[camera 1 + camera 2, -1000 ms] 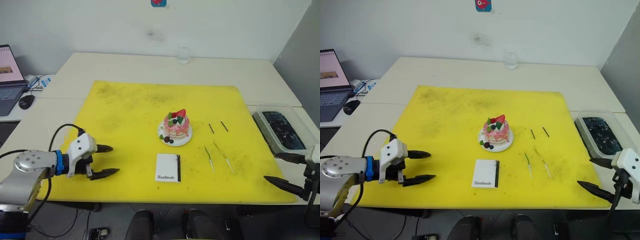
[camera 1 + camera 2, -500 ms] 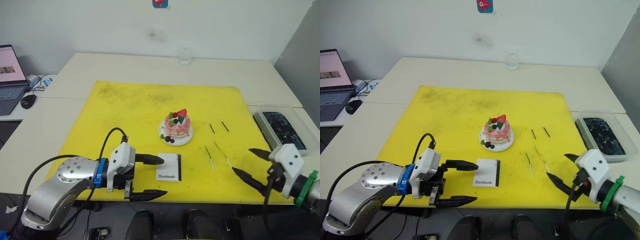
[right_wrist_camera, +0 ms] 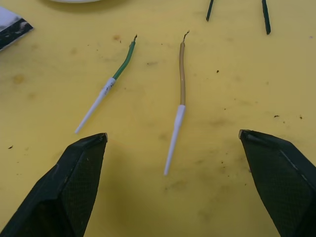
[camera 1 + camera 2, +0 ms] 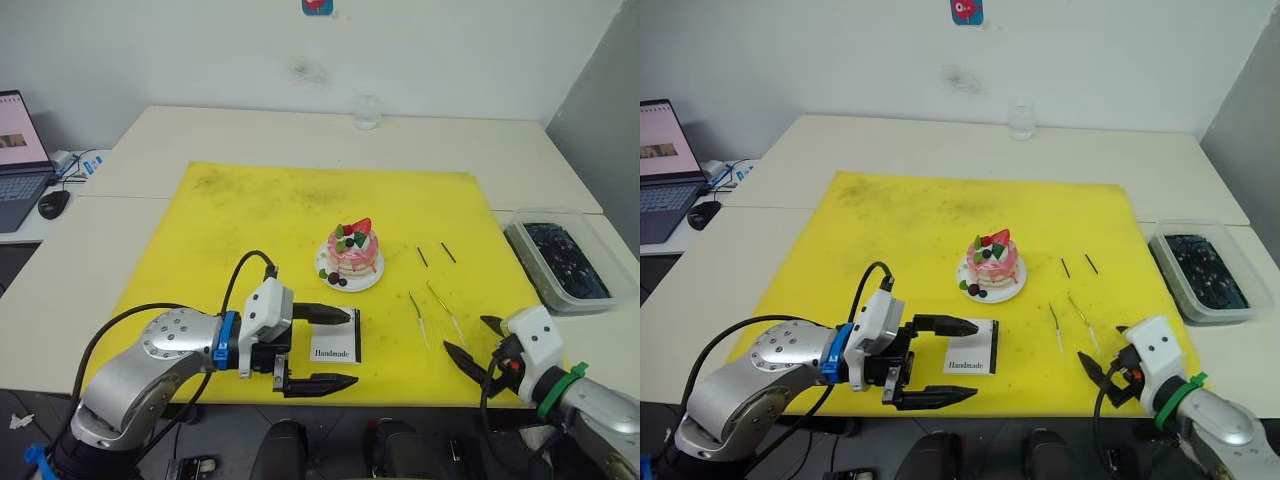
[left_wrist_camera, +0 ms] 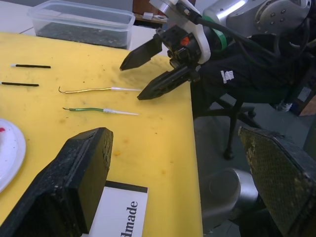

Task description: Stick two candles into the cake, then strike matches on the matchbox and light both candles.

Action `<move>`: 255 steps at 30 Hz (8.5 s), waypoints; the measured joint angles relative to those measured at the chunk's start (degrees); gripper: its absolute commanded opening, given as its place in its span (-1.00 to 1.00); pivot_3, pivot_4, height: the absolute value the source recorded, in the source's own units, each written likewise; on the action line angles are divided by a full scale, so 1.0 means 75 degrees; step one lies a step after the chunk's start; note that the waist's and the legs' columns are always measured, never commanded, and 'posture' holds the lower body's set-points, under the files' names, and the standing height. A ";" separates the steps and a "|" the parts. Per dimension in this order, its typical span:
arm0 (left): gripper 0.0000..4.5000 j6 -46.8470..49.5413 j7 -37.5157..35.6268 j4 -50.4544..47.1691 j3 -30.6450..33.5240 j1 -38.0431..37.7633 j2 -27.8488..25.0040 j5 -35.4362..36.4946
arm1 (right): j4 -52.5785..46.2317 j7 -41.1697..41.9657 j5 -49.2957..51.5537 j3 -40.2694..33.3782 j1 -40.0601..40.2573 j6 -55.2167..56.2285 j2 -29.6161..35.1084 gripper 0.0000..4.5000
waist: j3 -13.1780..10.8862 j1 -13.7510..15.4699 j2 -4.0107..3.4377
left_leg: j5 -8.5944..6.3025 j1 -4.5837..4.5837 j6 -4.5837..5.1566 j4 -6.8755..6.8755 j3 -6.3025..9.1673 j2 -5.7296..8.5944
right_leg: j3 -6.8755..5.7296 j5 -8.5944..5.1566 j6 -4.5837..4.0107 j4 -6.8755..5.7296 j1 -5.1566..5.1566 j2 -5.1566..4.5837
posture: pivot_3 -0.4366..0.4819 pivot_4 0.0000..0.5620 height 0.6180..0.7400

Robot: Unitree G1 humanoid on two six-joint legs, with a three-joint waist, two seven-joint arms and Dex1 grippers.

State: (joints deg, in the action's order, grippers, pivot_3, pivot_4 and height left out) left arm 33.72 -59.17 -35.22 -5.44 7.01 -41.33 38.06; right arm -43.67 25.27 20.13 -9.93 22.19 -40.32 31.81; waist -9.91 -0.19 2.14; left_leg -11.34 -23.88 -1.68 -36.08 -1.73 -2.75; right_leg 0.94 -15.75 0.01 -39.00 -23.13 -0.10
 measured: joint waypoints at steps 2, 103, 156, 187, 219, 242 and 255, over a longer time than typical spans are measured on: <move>1.00 0.0097 0.0035 -0.0001 -0.0002 0.0019 0.0001 0.0029 | 0.0052 -0.0070 -0.0103 0.0081 0.0039 0.0005 -0.0090 0.99 | 0.0000 0.0000 -0.0001 | 0.0000 0.0000 0.0000 0.0000 -0.0002 0.0000 | 0.0002 -0.0002 -0.0004 0.0000 0.0000 -0.0002 | -0.05 -0.47 1.00; -1.00 0.2739 0.5979 0.1999 0.0740 0.1737 0.2914 0.7795 | -0.0136 -0.2928 1.0422 0.0371 -0.3532 -0.0144 0.1732 -0.91 | -0.0002 -0.0005 0.0014 | 0.0001 -0.0015 0.0001 -0.0002 0.0010 0.0015 | 0.0007 0.0018 0.0030 0.0012 0.0001 0.0050 | -0.05 -0.47 1.00; -1.00 -0.1676 0.1292 0.5359 0.0227 0.3229 0.2559 -0.1639 | -0.0066 -0.1213 0.3124 0.2375 -0.5512 -0.1894 0.1412 0.99 | -0.0006 0.0004 0.0013 | 0.0000 -0.0090 0.0001 -0.0003 0.0009 0.0008 | -0.0018 0.0005 0.0039 0.0018 -0.0049 0.0032 | -0.05 -0.47 1.00; 0.99 -0.1668 0.1427 0.4663 0.1026 0.2545 0.2171 -0.1623 | -0.0079 -0.1048 0.2574 0.1869 -0.5112 -0.1830 0.0817 1.00 | -0.0006 -0.0022 0.0013 | 0.0000 -0.0077 0.0001 -0.0007 0.0012 0.0002 | -0.0015 0.0007 0.0042 0.0007 -0.0043 0.0041 | -0.05 -0.47 1.00; 0.32 -0.0249 0.2240 0.4104 0.1177 0.2107 0.2913 -0.0614 | -0.0866 -0.1253 0.2559 0.1184 -0.4362 -0.1737 0.0667 1.00 | -0.0005 -0.0013 0.0013 | 0.0002 -0.0058 0.0004 -0.0011 0.0013 0.0008 | -0.0006 0.0014 0.0052 0.0007 -0.0025 0.0036 | -0.05 -0.47 1.00; -0.99 -0.0915 0.1876 0.4823 0.0690 0.2672 0.2888 -0.1377 | -0.0865 -0.1258 0.2529 0.1262 -0.4362 -0.1736 0.0587 1.00 | -0.0005 -0.0014 0.0013 | 0.0002 -0.0060 0.0003 -0.0011 0.0011 0.0010 | -0.0011 0.0014 0.0052 0.0008 -0.0025 0.0040 | -0.05 -0.47 1.00; -0.99 -0.1092 0.1481 0.4724 -0.0007 0.3076 0.2234 -0.2240 | -0.0866 -0.1266 0.2521 0.1447 -0.4363 -0.1750 0.0518 1.00 | -0.0005 -0.0015 0.0013 | 0.0002 -0.0060 0.0004 -0.0010 0.0013 0.0008 | -0.0008 0.0014 0.0052 0.0009 -0.0024 0.0037 | -0.05 -0.47 1.00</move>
State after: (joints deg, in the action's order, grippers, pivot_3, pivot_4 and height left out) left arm 25.53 -48.06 0.22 -5.50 30.08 -24.57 21.26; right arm -50.16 15.78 39.04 0.93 -10.54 -53.45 35.70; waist -9.95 -0.30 2.23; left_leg -11.33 -24.33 -1.66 -36.15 -1.64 -2.70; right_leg 0.88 -15.64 0.40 -38.93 -23.31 0.18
